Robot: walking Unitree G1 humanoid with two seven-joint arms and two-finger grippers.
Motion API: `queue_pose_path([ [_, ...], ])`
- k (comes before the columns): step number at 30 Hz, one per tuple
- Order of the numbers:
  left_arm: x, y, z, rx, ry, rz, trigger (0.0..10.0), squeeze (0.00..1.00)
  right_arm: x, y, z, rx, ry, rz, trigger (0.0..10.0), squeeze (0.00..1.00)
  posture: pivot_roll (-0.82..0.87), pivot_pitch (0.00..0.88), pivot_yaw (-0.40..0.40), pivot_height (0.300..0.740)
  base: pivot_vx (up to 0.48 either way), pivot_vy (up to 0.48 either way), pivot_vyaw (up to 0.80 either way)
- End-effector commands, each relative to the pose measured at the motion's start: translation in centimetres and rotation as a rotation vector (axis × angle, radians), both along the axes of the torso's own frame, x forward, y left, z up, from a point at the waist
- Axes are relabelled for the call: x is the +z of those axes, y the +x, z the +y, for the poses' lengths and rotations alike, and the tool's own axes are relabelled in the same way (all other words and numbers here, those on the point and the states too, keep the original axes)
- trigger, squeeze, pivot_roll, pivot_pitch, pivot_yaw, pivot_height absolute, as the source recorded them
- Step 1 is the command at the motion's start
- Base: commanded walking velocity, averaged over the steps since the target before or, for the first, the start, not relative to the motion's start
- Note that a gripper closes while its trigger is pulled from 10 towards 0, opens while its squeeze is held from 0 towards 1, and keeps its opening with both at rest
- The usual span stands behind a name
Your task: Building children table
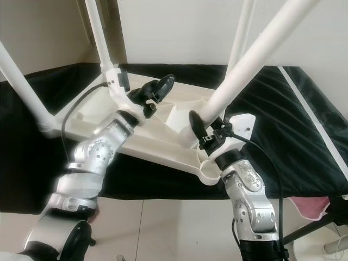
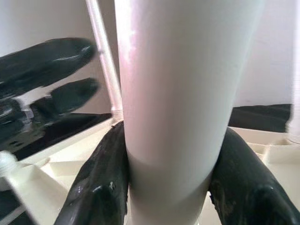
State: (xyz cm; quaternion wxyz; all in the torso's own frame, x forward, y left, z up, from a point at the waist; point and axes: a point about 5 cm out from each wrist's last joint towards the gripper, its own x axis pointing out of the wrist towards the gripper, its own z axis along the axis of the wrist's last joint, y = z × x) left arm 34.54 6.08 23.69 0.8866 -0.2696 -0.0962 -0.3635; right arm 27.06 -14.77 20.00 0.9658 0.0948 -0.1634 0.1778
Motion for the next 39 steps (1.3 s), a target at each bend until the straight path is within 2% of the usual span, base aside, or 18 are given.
queue_pose_path([
  [1, 0.1, -0.9, -0.6, -0.121, 0.028, -0.096, 10.0, 0.0, 0.1, -0.1, -0.2, -0.025, -0.004, -0.01, 10.0, 0.0, -0.06, 0.0, -0.002, 0.74, 0.0, 0.0, 0.0],
  [2, 0.1, -0.9, -0.6, -0.121, 0.028, -0.096, 10.0, 0.0, 0.1, -0.1, -0.2, -0.025, -0.004, -0.01, 10.0, 0.0, -0.06, 0.0, -0.002, 0.74, 0.0, 0.0, 0.0],
  [3, -0.5, -1.6, -0.6, -0.122, 0.083, -0.122, 10.0, 0.0, 0.1, -0.1, -0.4, -0.057, -0.013, -0.004, 10.0, 0.0, -0.06, 0.0, -0.004, 0.74, 0.0, 0.0, 0.0],
  [4, -0.5, -1.6, -0.6, -0.122, 0.083, -0.122, 10.0, 0.0, 0.1, -0.1, -0.4, -0.057, -0.013, -0.004, 10.0, 0.0, -0.06, 0.0, -0.004, 0.74, 0.0, 0.0, 0.0],
  [8, -1.8, -2.9, -0.8, -0.113, 0.186, -0.187, 10.0, 0.0, -0.1, -0.3, -0.6, -0.126, -0.041, 0.011, 10.0, 0.0, -0.05, 0.0, -0.013, 0.74, 0.0, 0.0, 0.0],
  [12, -2.2, -3.4, -0.9, -0.118, 0.225, -0.21, 10.0, 0.0, -0.2, -0.4, -0.7, -0.159, -0.056, 0.015, 10.0, 0.0, -0.05, 0.0, -0.015, 0.74, 0.0, 0.0, 0.0],
  [16, -2.6, -3.8, -0.9, -0.085, 0.27, -0.25, 10.0, 0.0, -0.3, -0.4, -0.8, -0.206, -0.07, 0.03, 10.0, 0.0, -0.05, 0.0, -0.017, 0.74, 0.0, 0.0, 0.0],
  [19, -3.0, -4.5, -0.9, -0.015, 0.362, -0.346, 10.0, 0.0, -0.9, -0.5, -0.6, -0.25, -0.1, 0.09, 10.0, 0.0, -0.05, 0.0, -0.018, 0.74, 0.0, 0.0, 0.0],
  [21, -3.3, -4.7, -1.0, -0.012, 0.394, -0.361, 10.0, 0.0, -1.1, -0.4, -0.5, -0.255, -0.099, 0.112, 10.0, 0.0, -0.05, 0.0, -0.019, 0.74, 0.0, 0.0, 0.0],
  [24, -3.6, -4.9, -1.3, -0.014, 0.409, -0.369, 10.0, 0.0, -1.3, -0.3, 0.0, -0.265, -0.113, 0.17, 10.0, 0.0, -0.05, 0.0, -0.019, 0.74, 0.0, 0.0, 0.0],
  [34, -3.5, -5.3, -1.4, 0.001, 0.426, -0.427, 10.0, 0.0, -1.0, -0.2, 0.3, -0.283, -0.107, 0.213, 10.0, 0.0, -0.04, 0.0, -0.021, 0.74, 0.0, 0.0, 0.0],
  [36, -3.9, -6.0, -1.5, -0.006, 0.455, -0.496, 10.0, 0.0, -0.6, -0.9, 0.5, -0.284, -0.115, 0.207, 10.0, 0.0, -0.04, 0.0, -0.023, 0.74, 0.0, 0.0, 0.0],
  [39, -4.3, -6.2, -1.6, -0.031, 0.464, -0.505, 10.0, 0.0, -0.4, -1.4, 0.6, -0.283, -0.127, 0.191, 10.0, 0.0, -0.05, 0.0, -0.02, 0.74, 0.0, 0.0, 0.0],
])
